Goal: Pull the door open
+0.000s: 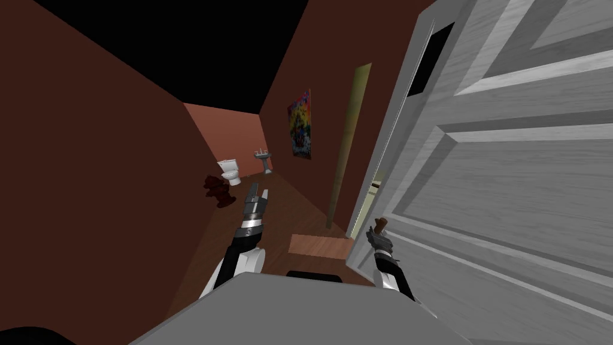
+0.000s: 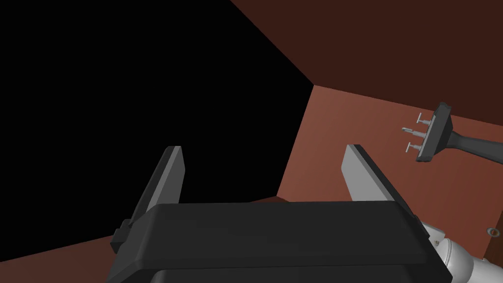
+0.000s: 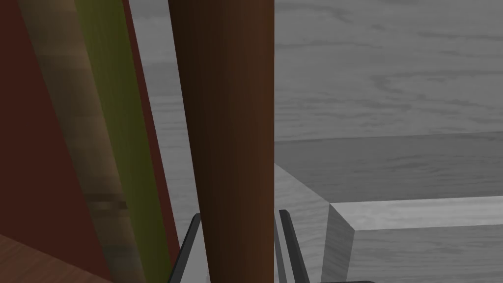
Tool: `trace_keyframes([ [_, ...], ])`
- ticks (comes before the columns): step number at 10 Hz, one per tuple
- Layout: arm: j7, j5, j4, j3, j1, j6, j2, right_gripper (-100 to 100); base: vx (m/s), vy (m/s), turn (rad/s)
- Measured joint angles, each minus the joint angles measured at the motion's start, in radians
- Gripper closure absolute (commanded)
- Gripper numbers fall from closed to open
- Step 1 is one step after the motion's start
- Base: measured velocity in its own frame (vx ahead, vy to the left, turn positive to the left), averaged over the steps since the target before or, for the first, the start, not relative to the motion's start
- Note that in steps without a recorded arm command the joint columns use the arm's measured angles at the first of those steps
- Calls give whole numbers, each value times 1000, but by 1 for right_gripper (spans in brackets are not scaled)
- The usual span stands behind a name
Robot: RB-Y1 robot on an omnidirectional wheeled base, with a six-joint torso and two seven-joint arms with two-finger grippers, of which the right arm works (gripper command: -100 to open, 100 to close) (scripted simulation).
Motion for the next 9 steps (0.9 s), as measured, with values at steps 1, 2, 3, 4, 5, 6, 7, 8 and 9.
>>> trace_keyframes([
  [1,-13,9,1,17,-1,0,-5,100,-270,-18,81],
  [2,-22,16,-4,32,0,1,-9,100,-262,-13,67],
  [3,-21,21,-30,42,12,5,-13,100,-111,0,24],
  [4,-20,23,-31,46,16,10,-11,100,-164,-3,105],
  [5,-26,26,-37,55,22,10,-19,100,-208,-34,71],
  [6,-37,31,-37,66,21,5,-23,100,-232,-30,93],
  [7,-49,37,-39,80,23,-1,-30,100,-219,-35,92],
  [8,-59,42,-47,93,29,-3,-37,100,-247,-19,80],
  [9,-69,48,-51,107,31,-7,-43,100,-276,1,101],
])
